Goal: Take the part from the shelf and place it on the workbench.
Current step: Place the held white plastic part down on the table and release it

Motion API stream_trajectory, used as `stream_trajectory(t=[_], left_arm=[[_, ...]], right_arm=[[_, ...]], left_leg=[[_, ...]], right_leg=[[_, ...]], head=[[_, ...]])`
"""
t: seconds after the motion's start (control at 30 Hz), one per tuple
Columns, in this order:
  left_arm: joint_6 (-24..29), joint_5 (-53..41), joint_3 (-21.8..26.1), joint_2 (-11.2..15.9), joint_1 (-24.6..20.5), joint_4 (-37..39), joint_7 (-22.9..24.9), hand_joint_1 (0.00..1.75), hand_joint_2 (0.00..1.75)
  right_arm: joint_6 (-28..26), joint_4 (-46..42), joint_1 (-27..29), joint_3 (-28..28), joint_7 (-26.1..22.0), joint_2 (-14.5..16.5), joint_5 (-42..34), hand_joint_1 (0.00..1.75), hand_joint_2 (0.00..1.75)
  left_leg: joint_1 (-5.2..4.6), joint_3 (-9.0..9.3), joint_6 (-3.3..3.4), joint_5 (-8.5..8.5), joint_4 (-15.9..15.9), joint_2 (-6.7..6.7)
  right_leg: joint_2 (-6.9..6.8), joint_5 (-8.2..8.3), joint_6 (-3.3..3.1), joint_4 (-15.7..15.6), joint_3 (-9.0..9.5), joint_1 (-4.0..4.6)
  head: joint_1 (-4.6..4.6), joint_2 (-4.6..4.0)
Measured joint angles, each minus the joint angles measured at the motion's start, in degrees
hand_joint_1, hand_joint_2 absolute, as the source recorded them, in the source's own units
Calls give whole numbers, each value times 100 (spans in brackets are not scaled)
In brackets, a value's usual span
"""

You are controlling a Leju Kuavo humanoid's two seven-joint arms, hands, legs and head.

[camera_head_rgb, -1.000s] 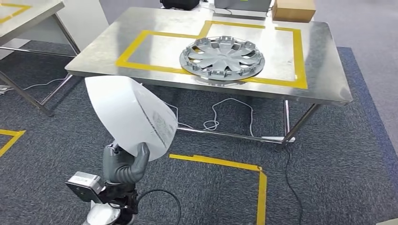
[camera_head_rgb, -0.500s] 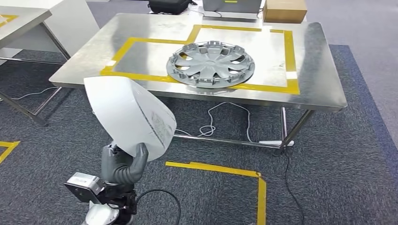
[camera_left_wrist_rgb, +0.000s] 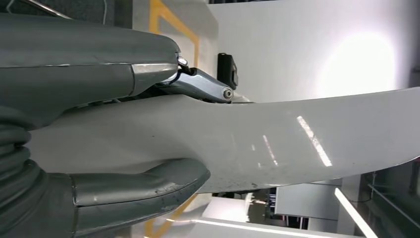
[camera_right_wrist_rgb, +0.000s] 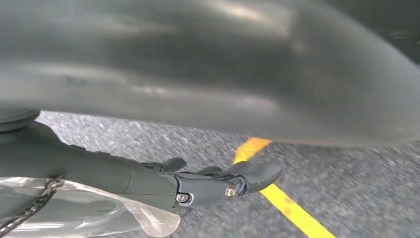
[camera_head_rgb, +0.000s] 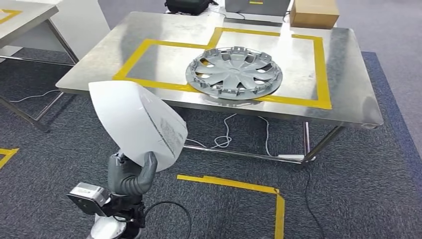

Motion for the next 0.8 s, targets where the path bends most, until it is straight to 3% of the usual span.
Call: stream_trajectory(t=[0.07,0.2,0.27,0.33,0.37,0.4,0.47,0.53,0.57,0.7,0.73,0.8], left_arm=[[0,1,-1,0,0,0,0,175,175],[2,0,-1,-1,-2,-2,0,175,175],[2,0,0,1,-4,-2,0,175,175],[2,1,0,9,1,-1,0,175,175],[3,2,1,16,6,0,0,175,175],[4,2,2,22,8,0,0,175,175],[7,2,4,28,9,0,0,175,175],[7,2,4,28,3,-1,1,175,175],[6,1,4,27,0,-1,1,175,175],[6,1,5,20,2,-1,0,175,175],[6,1,5,15,-2,-2,0,175,175],[5,-1,3,7,-7,-2,0,175,175]], right_arm=[[3,1,-6,0,3,-1,7,0,0],[4,1,4,-2,4,-2,22,0,0],[5,-1,-2,-2,-1,-1,25,0,0],[9,-1,-6,-2,-2,-2,33,0,0],[12,0,-3,-2,-2,-3,40,0,0],[14,1,1,-3,-2,-3,49,0,0],[15,1,3,-4,-3,-3,61,0,0],[16,1,-4,-4,-6,-2,66,0,0],[17,1,-10,-4,-8,-1,66,0,0],[24,-2,-26,-4,-12,-2,68,0,0],[26,-3,-30,-4,-14,-2,69,0,0],[27,-5,-38,-5,-17,-2,69,0,0]], left_leg=[[-26,27,-56,-55,17,-1],[-13,2,-159,-160,143,8],[5,-227,-231,-414,665,21],[24,-623,-269,-690,1400,22],[31,-768,-274,-714,1626,22],[35,-815,-268,-613,1636,23],[36,-615,-227,-137,1054,23],[14,-327,-173,155,376,27],[0,-253,-151,175,194,29],[17,-181,-68,121,24,26],[34,-146,-42,122,-11,28],[43,-99,2,107,-43,37]], right_leg=[[8,152,-47,-416,189,5],[15,109,-187,-472,251,1],[10,77,-255,-489,312,-12],[7,35,-288,-489,359,-12],[7,13,-290,-489,386,-12],[9,-9,-287,-489,417,-12],[16,-63,-270,-490,503,-11],[20,-115,-229,-492,552,0],[16,-129,-200,-496,553,5],[-4,-182,-75,-501,537,9],[-2,-258,-52,-371,477,11],[1,-520,-23,236,152,13]], head=[[-2,0],[-33,0],[-56,0],[-66,0],[-66,0],[-67,0],[-68,0],[-67,0],[-61,0],[-49,0],[-36,0],[-12,0]])
